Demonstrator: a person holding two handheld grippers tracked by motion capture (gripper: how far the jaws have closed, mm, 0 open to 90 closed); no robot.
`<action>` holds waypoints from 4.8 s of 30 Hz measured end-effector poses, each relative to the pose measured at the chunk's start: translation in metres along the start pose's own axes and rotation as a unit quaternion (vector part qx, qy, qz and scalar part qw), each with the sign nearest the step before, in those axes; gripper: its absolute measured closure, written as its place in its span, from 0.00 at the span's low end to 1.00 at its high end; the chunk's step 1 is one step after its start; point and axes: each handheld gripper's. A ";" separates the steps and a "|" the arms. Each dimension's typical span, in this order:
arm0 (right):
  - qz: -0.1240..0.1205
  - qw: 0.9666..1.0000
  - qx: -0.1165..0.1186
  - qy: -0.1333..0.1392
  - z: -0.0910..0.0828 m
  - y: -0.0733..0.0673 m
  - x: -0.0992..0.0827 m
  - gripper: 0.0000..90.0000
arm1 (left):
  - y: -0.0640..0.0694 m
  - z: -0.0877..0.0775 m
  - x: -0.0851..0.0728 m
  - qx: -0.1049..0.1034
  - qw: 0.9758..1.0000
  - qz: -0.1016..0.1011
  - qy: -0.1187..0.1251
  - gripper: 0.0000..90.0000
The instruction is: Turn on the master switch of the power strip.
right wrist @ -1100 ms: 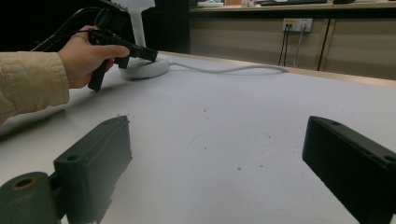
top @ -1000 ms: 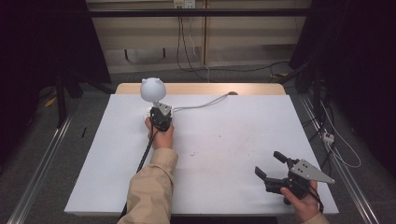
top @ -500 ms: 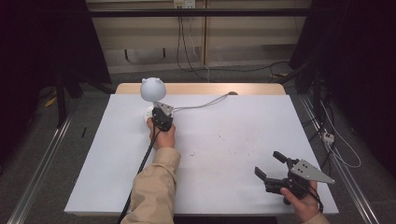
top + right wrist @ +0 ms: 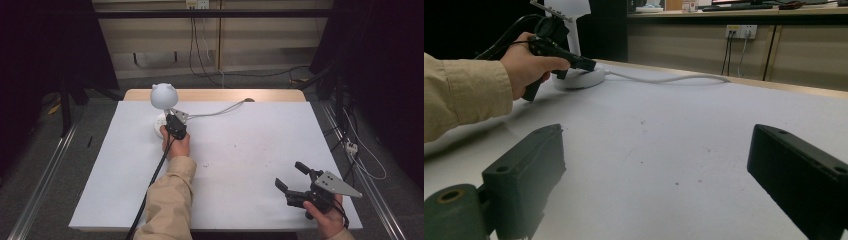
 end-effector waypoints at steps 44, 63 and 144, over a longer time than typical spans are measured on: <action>0.000 1.000 -0.002 -0.002 0.002 -0.002 0.000 0.08 | -0.008 -0.048 -0.004 -0.116 0.989 -0.076 0.045 0.59; -0.003 1.000 0.002 -0.004 0.007 -0.004 0.001 0.08 | -0.022 -0.065 -0.018 -0.170 0.980 -0.098 0.045 0.27; -0.004 1.000 0.007 -0.018 0.009 -0.006 -0.001 0.08 | -0.083 -0.147 -0.076 -0.227 0.968 -0.080 0.071 0.09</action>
Point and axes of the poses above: each handheld gripper's, and its own axes: z roughly forward along the jaws, x roughly out of its top, y roughly to its right, and after that the axes turned 4 degrees about z, right-handed
